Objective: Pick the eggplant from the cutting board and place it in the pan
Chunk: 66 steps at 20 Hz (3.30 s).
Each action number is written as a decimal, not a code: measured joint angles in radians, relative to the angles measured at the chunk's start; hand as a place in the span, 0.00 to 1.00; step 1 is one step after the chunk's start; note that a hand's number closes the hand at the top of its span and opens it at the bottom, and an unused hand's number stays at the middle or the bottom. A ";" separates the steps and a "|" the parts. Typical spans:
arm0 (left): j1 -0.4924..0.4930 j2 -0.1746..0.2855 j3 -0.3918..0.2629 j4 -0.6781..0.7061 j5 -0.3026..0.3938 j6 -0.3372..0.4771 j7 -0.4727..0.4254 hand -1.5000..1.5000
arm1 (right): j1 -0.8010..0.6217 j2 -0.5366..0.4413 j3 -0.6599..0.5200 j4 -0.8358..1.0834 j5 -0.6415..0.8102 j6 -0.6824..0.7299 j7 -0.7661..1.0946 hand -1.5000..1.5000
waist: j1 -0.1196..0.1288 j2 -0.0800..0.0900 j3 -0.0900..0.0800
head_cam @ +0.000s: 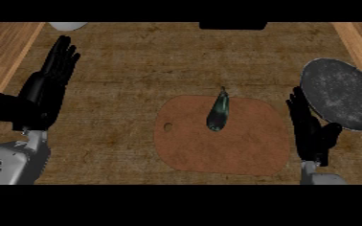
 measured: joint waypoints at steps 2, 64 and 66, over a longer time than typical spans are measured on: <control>0.009 -0.014 0.002 0.024 -0.017 0.000 -0.023 0.50 | -0.036 0.003 0.012 0.028 -0.018 0.051 0.006 1.00 | -0.004 -0.001 0.002; 0.016 -0.161 0.148 0.179 -0.166 -0.099 -0.061 0.50 | -0.596 -0.132 0.114 0.110 0.296 0.636 0.651 0.00 | -0.012 -0.005 0.004; 0.007 -0.161 0.154 0.181 -0.173 -0.105 -0.049 0.50 | -0.594 -0.118 0.111 0.128 0.308 0.648 0.641 0.00 | -0.013 -0.005 0.004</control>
